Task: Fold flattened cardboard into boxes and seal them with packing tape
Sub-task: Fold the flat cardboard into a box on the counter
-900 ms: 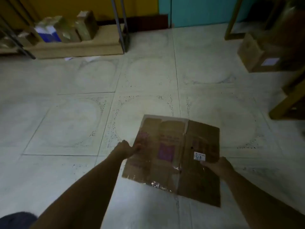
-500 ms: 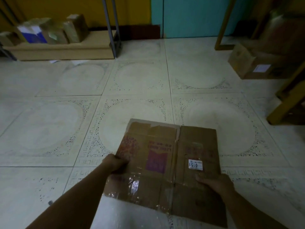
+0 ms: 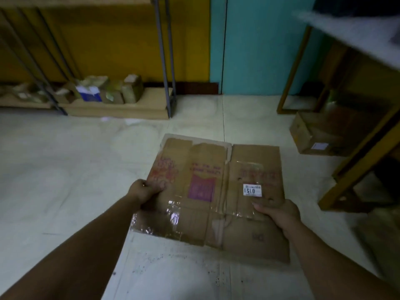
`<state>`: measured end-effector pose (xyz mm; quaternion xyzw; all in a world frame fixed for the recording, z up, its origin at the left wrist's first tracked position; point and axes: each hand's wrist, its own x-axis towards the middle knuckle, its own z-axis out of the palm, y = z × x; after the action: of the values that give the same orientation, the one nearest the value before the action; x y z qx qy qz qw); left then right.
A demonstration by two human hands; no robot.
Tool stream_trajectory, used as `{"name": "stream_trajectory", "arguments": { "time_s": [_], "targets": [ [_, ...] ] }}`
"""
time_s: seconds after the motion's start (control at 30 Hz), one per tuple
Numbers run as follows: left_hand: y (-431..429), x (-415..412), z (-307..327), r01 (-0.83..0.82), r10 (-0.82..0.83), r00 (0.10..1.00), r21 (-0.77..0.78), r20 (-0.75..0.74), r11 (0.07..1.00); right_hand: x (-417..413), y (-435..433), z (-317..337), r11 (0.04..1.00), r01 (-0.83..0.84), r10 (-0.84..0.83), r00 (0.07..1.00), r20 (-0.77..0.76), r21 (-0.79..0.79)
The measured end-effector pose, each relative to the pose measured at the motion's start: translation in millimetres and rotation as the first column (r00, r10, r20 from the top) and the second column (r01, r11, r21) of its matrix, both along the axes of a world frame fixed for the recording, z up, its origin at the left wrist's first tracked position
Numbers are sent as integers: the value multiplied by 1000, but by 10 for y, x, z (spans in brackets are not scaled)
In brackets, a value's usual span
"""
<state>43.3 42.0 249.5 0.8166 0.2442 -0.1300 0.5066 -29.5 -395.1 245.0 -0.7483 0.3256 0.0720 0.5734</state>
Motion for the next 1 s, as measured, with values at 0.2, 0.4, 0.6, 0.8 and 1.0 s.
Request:
{"name": "stream_trajectory", "arguments": {
  "time_s": [0.2,0.4,0.6,0.8,1.0],
  "targets": [
    [-18,-98,2992,-28,34,993,-55,117,998,-43,-74,2909,999,-23,19,990,138,29],
    [-338,-525,5465,45,-30,973,-63,227,997,-518,-552,5207,996,-82,74,971,228,23],
    [-753,-1200,6587,140,-104,922,-70,374,988,-1258,-1174,6337,995,-87,71,954,293,41],
    [-1189,-1741,6706,221,-141,863,-112,484,969,-2146,-1659,6709,999,0,-21,891,453,47],
    [-1715,-1960,6607,292,-174,837,-155,520,944,-2938,-1859,6878,991,42,-103,841,532,126]
  ]
}}
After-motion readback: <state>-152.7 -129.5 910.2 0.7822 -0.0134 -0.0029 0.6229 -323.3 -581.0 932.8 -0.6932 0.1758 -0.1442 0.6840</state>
